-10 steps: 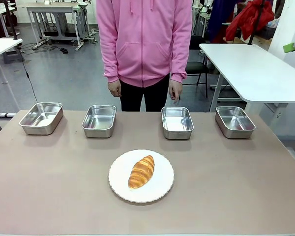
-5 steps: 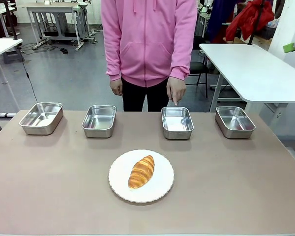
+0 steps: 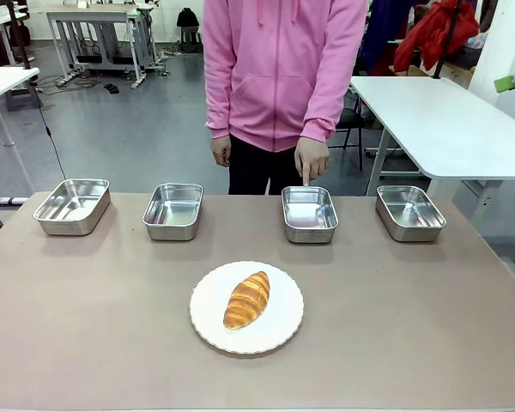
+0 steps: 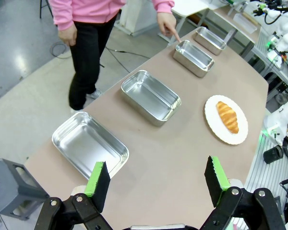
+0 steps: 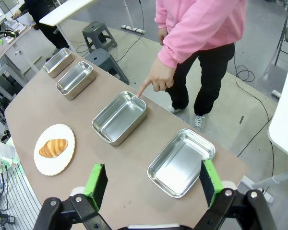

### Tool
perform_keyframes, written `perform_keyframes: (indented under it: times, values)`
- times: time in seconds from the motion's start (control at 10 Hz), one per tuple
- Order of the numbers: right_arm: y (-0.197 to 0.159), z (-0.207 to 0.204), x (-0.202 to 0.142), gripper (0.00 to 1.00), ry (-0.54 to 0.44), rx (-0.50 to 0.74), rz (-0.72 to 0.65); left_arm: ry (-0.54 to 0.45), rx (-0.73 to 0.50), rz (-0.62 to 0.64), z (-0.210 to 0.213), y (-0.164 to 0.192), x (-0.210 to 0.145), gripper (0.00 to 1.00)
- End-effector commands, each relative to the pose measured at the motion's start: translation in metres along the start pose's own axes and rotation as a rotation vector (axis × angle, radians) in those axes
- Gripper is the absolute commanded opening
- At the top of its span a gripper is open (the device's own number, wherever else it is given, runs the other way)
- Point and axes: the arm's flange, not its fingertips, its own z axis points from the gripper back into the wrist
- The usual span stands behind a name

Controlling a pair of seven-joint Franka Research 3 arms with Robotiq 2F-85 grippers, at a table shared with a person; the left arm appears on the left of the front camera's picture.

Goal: Place the bread in the container.
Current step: Place the Butter Roll into the Airtight Container indicated by the human.

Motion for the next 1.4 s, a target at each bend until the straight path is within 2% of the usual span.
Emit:
perform_keyframes:
  times: [0.0, 0.5, 0.6, 0.9, 1.0, 1.1, 1.3]
  values:
    - [0.001, -0.001, 0.001, 1.0, -0.004, 0.006, 0.003, -0.002, -0.002, -0.014, 0.001, -0.001, 0.0, 1.0]
    - [0.0, 0.0, 0.0, 1.0, 0.0, 0.0, 0.0, -0.002, -0.002, -0.014, 0.001, -0.001, 0.0, 1.0]
    - [0.007, -0.008, 0.011, 1.0, 0.02, 0.002, 0.004, -0.002, -0.002, -0.014, 0.001, -0.001, 0.0, 1.0]
    - [0.062, -0.056, 0.067, 1.0, 0.121, -0.063, -0.061, -0.002, -0.002, -0.014, 0.001, -0.001, 0.0, 1.0]
    - [0.092, -0.08, 0.081, 1.0, 0.15, -0.087, -0.097, -0.002, -0.002, -0.014, 0.001, -0.001, 0.0, 1.0]
    - [0.122, -0.107, 0.092, 1.0, 0.173, -0.105, -0.206, -0.002, -0.002, -0.014, 0.001, -0.001, 0.0, 1.0]
    - [0.173, -0.165, 0.091, 1.0, 0.193, -0.269, -0.428, -0.002, -0.002, -0.014, 0.001, -0.001, 0.0, 1.0]
